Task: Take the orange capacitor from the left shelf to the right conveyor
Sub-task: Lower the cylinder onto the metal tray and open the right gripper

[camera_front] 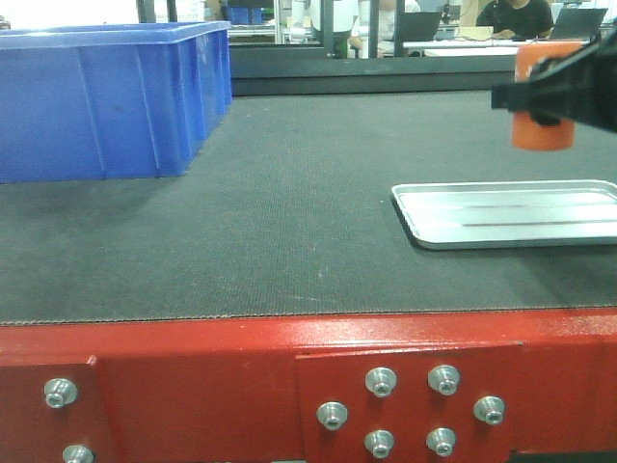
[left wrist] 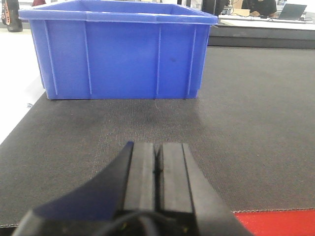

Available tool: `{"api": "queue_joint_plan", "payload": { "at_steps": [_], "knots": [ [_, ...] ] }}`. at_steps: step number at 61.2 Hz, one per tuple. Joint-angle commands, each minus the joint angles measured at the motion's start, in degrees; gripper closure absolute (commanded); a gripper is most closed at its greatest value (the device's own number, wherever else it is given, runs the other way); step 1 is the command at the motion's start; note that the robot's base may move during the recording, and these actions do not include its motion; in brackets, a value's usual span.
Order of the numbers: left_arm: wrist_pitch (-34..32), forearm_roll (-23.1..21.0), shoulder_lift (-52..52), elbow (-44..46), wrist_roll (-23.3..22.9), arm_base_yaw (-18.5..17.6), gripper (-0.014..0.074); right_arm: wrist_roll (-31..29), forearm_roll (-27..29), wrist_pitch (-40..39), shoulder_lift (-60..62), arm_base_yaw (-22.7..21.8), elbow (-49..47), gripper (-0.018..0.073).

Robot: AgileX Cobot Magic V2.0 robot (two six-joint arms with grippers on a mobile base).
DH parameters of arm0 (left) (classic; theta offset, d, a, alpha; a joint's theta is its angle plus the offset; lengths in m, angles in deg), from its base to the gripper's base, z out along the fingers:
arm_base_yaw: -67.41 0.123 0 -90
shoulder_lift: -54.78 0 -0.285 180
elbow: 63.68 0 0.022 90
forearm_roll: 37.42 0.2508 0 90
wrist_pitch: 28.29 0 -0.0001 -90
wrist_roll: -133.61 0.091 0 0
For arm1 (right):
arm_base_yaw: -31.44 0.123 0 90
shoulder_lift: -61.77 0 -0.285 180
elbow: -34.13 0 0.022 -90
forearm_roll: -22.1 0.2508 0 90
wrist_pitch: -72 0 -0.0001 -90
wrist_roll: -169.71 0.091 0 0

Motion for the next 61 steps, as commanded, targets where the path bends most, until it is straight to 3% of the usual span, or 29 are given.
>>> {"api": "queue_joint_plan", "payload": {
  "at_steps": [1,31,43,50,61],
  "knots": [
    [-5.2,-0.1,-0.7,0.3,-0.1,-0.3,0.0723,-0.6,0.1,-8.6,-0.5,-1.5,-1.3,0.0440],
    [-5.2,-0.1,-0.7,0.3,-0.1,-0.3,0.0723,-0.5,0.2,-21.3,-15.3,-3.7,-1.4,0.0440],
    [-5.2,-0.1,-0.7,0.3,-0.1,-0.3,0.0723,-0.5,0.2,-21.5,-16.6,-3.7,-1.8,0.0420],
    [-5.2,-0.1,-0.7,0.3,-0.1,-0.3,0.0723,-0.5,0.2,-20.5,-16.6,-3.7,-1.8,0.0276],
    [-5.2,-0.1,-0.7,0.3,-0.1,-0.3,0.0723,-0.5,0.2,-15.7,-16.3,-3.7,-1.8,-0.0071]
  ]
}}
